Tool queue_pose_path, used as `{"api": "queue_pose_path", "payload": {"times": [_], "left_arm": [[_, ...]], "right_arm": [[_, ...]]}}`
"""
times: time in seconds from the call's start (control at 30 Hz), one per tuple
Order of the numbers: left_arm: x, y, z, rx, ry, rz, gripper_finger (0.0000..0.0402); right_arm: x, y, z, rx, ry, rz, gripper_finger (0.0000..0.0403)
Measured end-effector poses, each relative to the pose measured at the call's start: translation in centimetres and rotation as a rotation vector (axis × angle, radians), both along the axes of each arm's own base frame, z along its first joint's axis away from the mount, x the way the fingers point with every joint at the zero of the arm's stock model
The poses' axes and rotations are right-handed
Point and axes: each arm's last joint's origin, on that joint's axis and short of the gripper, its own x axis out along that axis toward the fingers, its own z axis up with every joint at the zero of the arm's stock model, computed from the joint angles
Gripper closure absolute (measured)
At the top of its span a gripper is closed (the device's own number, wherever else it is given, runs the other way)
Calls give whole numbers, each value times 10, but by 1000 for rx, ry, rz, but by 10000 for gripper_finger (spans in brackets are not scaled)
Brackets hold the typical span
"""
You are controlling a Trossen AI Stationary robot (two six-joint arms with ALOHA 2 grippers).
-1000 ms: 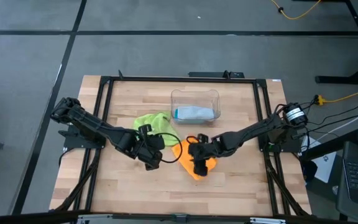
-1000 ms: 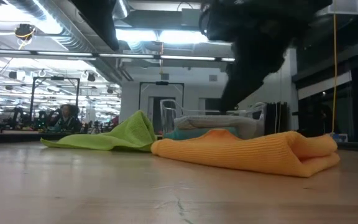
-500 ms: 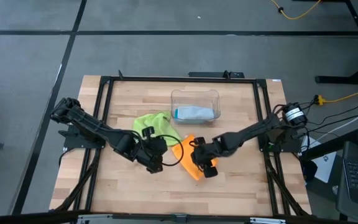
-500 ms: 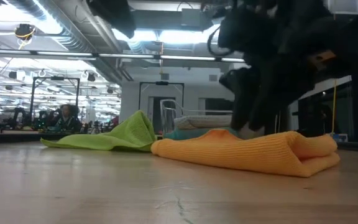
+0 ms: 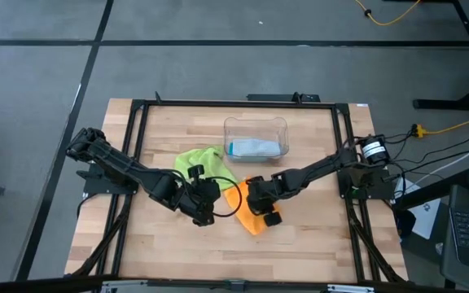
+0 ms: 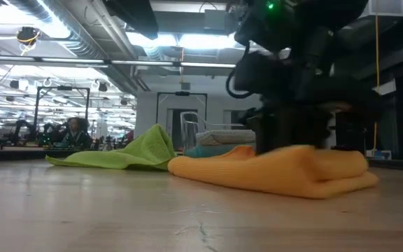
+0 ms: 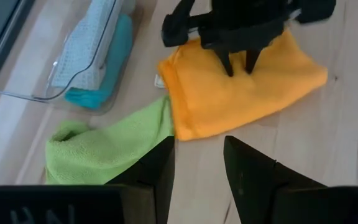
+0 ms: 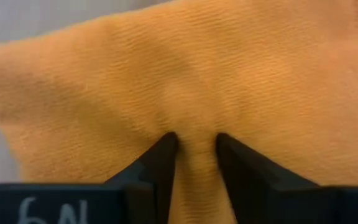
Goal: Fold microfiber towels
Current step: Fold the yellow towel
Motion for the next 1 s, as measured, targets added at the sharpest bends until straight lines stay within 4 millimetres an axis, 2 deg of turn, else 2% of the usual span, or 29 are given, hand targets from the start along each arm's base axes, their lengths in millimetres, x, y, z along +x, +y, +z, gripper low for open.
{"api": "queue_pose_path", "payload": {"times": [0.3, 0.4, 0.53, 0.7, 0.9, 1.0], "left_arm": [[0, 0, 0, -5, -7, 2, 272], [0, 0, 0, -5, -7, 2, 272], [0, -1, 0, -5, -7, 0, 272], [0, -1, 0, -5, -6, -2, 272], [0, -1, 0, -5, -6, -2, 272], [0, -1, 0, -4, -6, -2, 273]], "right_arm": [[4, -1, -5, 283, 102, -636, 291], [4, 5, -5, 340, 98, -759, 291], [2, 19, -6, 323, 48, -881, 291], [-3, 36, -5, 281, -17, -882, 290], [-7, 55, 11, 335, 12, -800, 290], [-9, 58, 20, 307, 28, -748, 290]]}}
